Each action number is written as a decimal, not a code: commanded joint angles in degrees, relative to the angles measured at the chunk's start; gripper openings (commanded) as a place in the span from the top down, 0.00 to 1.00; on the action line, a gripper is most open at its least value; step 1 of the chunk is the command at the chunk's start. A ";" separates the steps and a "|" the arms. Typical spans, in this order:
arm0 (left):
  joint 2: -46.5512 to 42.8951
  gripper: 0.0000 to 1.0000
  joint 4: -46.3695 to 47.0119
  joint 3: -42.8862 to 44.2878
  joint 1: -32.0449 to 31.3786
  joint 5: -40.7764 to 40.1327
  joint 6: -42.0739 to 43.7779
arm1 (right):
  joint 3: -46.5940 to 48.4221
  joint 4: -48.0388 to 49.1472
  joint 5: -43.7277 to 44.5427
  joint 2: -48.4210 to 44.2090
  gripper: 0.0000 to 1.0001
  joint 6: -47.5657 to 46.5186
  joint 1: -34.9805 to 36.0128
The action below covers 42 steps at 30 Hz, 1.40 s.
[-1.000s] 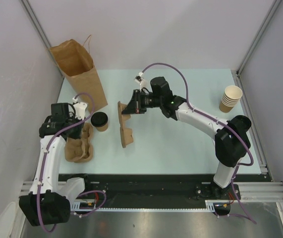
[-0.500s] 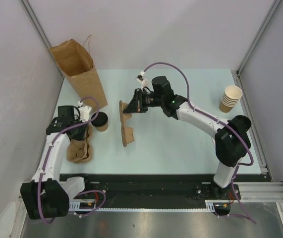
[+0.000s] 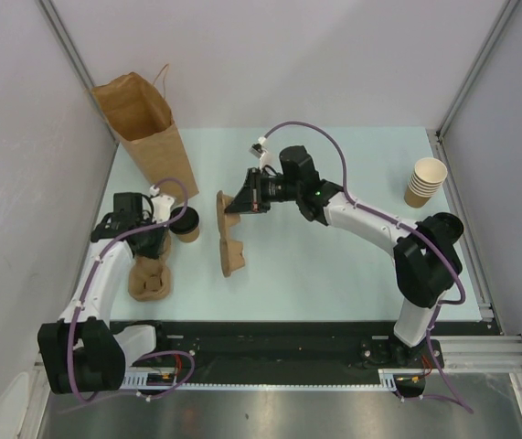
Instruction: Pack the takeout coffee
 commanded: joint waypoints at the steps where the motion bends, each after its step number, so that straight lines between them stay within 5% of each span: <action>1: -0.26 0.62 0.88 0.59 -0.32 0.04 0.22 | -0.82 10.23 -2.27 1.55 1.00 5.40 1.26; 5: -2.46 0.40 -0.70 3.39 -0.23 -0.04 -0.39 | -2.23 17.27 -3.41 4.54 1.00 11.98 1.87; 8: -4.56 0.33 -2.28 5.68 0.03 1.10 -1.35 | -3.10 24.20 -4.38 8.05 1.00 16.20 2.14; 21: -8.97 0.25 -5.97 9.03 0.21 4.96 -2.32 | -9.69 47.34 -4.21 18.61 1.00 32.74 2.40; 29: -8.35 0.22 -7.38 11.66 0.21 8.13 -2.76 | -13.21 40.93 -4.21 20.02 1.00 25.38 1.52; 35: -9.40 0.18 -9.84 13.95 0.12 12.43 -2.24 | -14.53 30.05 -4.38 17.30 0.81 17.90 -0.32; 42: -9.24 0.01 -11.43 22.28 0.12 17.18 -1.10 | -14.71 15.46 -4.64 10.72 0.54 8.76 -5.24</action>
